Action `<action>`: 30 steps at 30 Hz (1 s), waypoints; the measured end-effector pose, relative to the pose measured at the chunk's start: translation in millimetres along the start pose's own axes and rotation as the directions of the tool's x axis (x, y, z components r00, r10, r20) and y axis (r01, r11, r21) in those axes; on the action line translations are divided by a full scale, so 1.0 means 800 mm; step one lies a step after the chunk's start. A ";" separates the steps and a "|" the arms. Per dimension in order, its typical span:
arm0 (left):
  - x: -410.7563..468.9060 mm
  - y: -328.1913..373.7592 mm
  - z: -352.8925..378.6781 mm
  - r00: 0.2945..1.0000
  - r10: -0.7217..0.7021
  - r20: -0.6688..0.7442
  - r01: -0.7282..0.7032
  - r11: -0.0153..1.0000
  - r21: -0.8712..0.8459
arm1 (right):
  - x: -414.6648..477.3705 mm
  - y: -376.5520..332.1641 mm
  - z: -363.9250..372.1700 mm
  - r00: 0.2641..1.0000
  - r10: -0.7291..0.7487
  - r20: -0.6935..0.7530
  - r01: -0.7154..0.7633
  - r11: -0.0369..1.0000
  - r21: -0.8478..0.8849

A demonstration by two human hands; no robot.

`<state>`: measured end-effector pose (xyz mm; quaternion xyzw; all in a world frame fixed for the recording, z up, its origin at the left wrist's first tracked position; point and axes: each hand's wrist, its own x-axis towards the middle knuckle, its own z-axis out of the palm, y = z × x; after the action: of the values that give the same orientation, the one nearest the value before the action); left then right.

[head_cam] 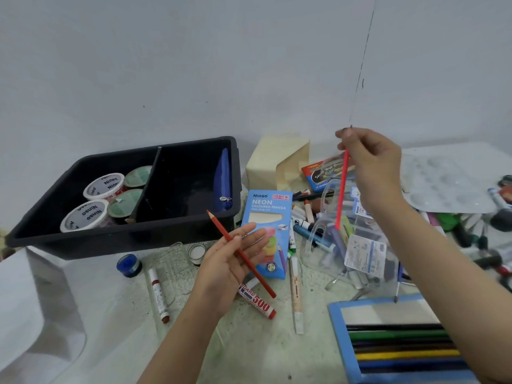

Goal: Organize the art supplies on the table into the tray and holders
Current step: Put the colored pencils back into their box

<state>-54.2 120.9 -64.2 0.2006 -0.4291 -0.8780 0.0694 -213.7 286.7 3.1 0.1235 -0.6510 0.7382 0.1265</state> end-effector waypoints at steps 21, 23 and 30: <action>0.030 -0.006 0.025 0.983 -0.137 0.122 0.117 0.981 0.157 | 0.012 0.090 0.032 0.859 0.233 0.455 0.413 0.207 -0.887; 0.030 -0.003 0.026 0.985 -0.124 0.118 0.105 0.982 0.156 | 0.019 0.091 0.033 0.850 0.245 0.467 0.423 0.211 -0.881; 0.036 0.007 0.026 0.988 -0.079 0.136 0.072 0.996 0.057 | 0.058 0.066 0.008 0.929 0.171 0.328 0.053 0.816 -0.576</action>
<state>-89.0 123.7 -56.6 0.1571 -0.4475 -0.8804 0.0011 -275.5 274.9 -29.3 0.1938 -0.8586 0.4744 0.0114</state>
